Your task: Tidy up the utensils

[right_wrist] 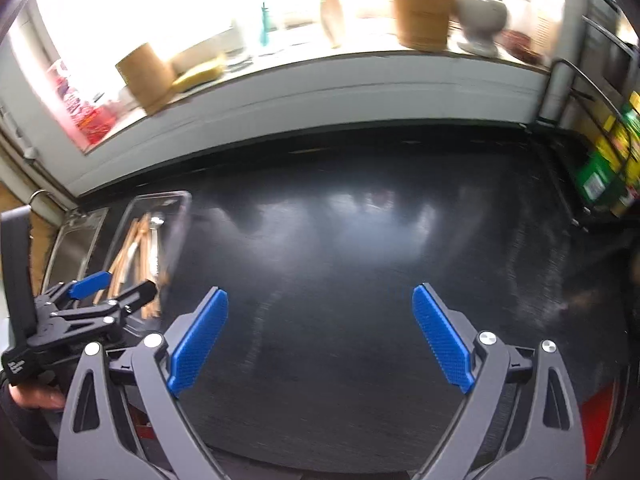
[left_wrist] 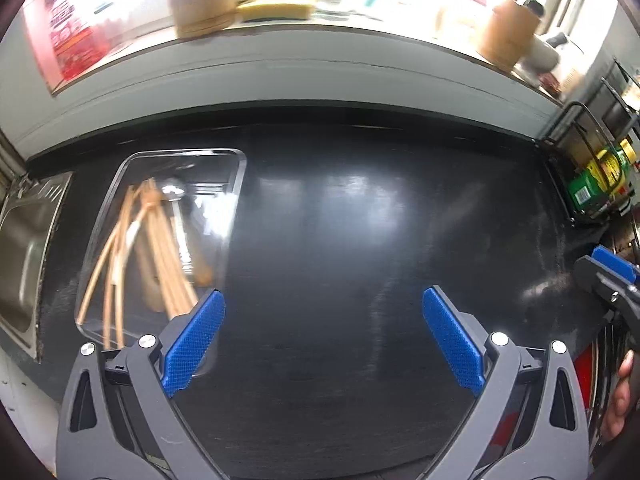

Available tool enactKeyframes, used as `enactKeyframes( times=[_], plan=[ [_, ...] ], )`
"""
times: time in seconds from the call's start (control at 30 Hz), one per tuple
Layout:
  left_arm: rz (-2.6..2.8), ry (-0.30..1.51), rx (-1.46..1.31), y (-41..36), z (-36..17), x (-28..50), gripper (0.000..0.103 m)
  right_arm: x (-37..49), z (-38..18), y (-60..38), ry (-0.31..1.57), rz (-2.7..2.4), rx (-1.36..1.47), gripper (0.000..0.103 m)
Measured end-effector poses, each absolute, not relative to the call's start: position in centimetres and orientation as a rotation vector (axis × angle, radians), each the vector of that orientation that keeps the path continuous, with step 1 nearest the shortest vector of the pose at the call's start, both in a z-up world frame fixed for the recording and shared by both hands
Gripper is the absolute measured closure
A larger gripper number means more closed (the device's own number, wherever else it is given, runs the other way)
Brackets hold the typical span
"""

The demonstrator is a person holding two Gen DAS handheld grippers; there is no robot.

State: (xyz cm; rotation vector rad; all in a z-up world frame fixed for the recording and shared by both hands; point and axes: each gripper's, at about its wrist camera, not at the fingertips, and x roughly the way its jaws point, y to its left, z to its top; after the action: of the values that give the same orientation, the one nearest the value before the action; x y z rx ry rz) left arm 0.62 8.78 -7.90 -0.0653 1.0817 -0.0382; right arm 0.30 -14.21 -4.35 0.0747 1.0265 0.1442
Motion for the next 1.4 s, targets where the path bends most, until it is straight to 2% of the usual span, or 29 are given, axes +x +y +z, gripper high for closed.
enactKeyframes(
  times=[0.4, 1.4],
  plan=[
    [-0.046, 1.07, -0.076, 1.9, -8.1, 0.1, 0.007, -1.0, -4.9, -21.7, 1.007, 0.053, 0.076, 0.012],
    [0.002, 1.065, -0.063, 2.0, -6.8, 0.4, 0.007, 0.0, -4.4, -21.3, 1.007, 0.118, 0.082, 0.012]
  ],
)
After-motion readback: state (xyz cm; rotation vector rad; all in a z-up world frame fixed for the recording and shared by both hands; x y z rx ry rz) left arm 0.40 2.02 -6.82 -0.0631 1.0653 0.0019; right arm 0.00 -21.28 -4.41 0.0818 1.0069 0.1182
